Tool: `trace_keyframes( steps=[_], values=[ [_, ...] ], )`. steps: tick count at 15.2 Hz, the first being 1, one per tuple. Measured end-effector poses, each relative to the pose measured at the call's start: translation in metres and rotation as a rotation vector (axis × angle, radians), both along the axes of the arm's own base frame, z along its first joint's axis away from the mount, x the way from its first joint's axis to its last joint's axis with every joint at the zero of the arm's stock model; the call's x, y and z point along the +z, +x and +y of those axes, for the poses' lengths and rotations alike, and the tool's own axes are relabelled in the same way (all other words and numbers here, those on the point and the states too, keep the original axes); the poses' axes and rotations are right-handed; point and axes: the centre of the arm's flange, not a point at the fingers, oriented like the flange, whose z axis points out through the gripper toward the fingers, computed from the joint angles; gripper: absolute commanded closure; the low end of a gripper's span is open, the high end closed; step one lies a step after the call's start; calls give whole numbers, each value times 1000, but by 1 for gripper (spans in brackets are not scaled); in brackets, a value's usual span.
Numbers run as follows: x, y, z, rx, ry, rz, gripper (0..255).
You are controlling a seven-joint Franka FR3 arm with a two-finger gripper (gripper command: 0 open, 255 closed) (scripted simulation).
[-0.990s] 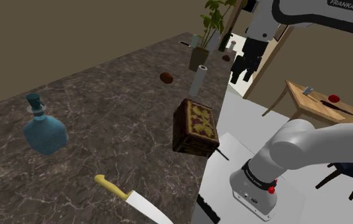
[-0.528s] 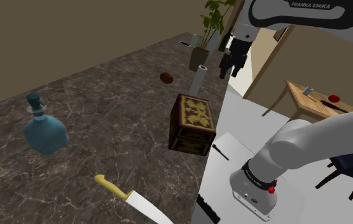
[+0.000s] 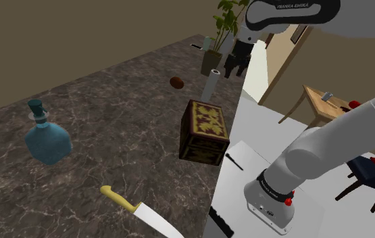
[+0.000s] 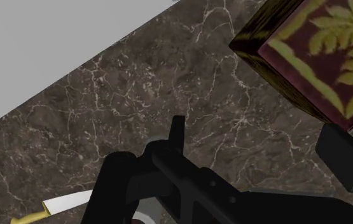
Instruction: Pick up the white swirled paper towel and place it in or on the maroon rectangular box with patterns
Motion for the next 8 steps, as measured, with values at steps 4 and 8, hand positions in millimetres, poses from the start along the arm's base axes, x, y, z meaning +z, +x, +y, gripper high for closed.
trace_keyframes(
  steps=[4, 8],
  values=[
    [-14, 41, -28, 4, -3, -13, 0],
    [-26, 83, -53, 8, -6, -26, 0]
  ],
)
